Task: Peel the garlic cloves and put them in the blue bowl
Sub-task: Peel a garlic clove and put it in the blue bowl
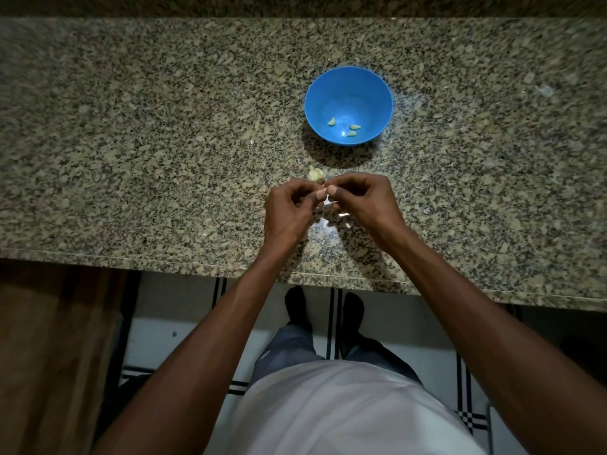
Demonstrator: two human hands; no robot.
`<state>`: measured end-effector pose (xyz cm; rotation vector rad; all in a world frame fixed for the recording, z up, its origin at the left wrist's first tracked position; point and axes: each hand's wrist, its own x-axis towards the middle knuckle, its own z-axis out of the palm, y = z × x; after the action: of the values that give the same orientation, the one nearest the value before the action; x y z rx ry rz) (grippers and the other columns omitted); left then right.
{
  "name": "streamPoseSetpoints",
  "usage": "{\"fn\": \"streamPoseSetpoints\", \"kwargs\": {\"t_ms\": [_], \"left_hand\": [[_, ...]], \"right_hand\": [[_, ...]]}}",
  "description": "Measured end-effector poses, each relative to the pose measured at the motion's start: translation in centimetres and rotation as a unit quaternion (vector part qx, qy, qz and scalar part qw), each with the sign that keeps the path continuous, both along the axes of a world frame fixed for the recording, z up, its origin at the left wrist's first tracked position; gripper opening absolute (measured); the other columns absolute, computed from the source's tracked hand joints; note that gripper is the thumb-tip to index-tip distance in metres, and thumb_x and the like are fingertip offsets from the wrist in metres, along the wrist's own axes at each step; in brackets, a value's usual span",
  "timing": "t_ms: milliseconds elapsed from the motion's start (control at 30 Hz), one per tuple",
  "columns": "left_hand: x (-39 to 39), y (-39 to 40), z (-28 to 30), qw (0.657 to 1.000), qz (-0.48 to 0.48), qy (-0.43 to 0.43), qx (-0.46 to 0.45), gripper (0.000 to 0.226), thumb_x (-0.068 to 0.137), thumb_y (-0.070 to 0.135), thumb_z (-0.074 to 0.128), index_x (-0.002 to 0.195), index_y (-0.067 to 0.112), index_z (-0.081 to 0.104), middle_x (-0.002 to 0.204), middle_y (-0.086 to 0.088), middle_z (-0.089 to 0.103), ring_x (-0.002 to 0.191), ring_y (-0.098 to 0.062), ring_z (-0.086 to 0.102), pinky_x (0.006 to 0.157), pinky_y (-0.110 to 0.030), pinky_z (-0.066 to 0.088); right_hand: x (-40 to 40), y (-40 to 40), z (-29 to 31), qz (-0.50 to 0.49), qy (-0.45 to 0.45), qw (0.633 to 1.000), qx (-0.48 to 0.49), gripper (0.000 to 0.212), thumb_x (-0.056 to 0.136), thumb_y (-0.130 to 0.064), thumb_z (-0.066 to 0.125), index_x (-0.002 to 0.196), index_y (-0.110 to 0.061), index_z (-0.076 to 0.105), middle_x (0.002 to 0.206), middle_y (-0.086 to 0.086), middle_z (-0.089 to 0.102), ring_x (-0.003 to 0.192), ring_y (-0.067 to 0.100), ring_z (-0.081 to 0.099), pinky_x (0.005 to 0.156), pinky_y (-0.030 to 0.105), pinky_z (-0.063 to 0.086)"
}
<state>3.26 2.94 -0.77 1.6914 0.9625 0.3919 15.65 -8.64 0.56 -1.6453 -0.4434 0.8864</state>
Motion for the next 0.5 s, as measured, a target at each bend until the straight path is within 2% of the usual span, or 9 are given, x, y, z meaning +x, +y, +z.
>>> {"fn": "streamPoseSetpoints", "kwargs": {"t_ms": [133, 300, 367, 500], "left_hand": [[-0.18, 0.0, 0.08, 1.0, -0.002, 0.004, -0.008, 0.018, 0.089, 0.027, 0.083, 0.1, 0.013, 0.079, 0.094, 0.002, 0.079, 0.09, -0.012, 0.077, 0.082, -0.042, 0.065], [-0.09, 0.1, 0.52, 0.997, -0.037, 0.028, 0.056, 0.014, 0.092, 0.018, 0.08, 0.104, 0.011, 0.08, 0.095, 0.002, 0.079, 0.087, -0.006, 0.075, 0.078, -0.033, 0.065], [-0.12, 0.2, 0.6, 0.996, -0.049, 0.031, 0.067, 0.014, 0.091, 0.019, 0.081, 0.104, 0.012, 0.081, 0.094, 0.003, 0.079, 0.085, -0.006, 0.076, 0.076, -0.032, 0.066], [-0.15, 0.35, 0.65, 0.999, -0.037, 0.018, 0.013, 0.02, 0.089, 0.022, 0.083, 0.104, 0.008, 0.08, 0.093, -0.002, 0.08, 0.085, -0.012, 0.078, 0.075, -0.031, 0.064]], "right_hand": [[0.13, 0.05, 0.1, 0.023, -0.032, 0.999, -0.006, 0.015, 0.089, -0.014, 0.083, 0.103, -0.008, 0.081, 0.095, 0.002, 0.081, 0.091, 0.018, 0.079, 0.079, 0.036, 0.065], [0.04, 0.09, -0.08, 0.002, -0.039, 0.999, -0.014, 0.008, 0.092, -0.005, 0.076, 0.099, -0.003, 0.081, 0.094, 0.003, 0.081, 0.084, 0.013, 0.078, 0.071, 0.026, 0.061], [-0.08, 0.07, -0.05, 0.005, -0.07, 0.997, -0.019, 0.007, 0.092, -0.005, 0.076, 0.097, -0.005, 0.082, 0.092, 0.002, 0.081, 0.083, 0.013, 0.078, 0.07, 0.027, 0.063], [-0.29, 0.09, 0.11, 0.01, -0.13, 0.991, -0.033, 0.009, 0.093, -0.008, 0.076, 0.098, -0.011, 0.083, 0.089, -0.006, 0.08, 0.078, 0.008, 0.077, 0.07, 0.024, 0.062]]}}
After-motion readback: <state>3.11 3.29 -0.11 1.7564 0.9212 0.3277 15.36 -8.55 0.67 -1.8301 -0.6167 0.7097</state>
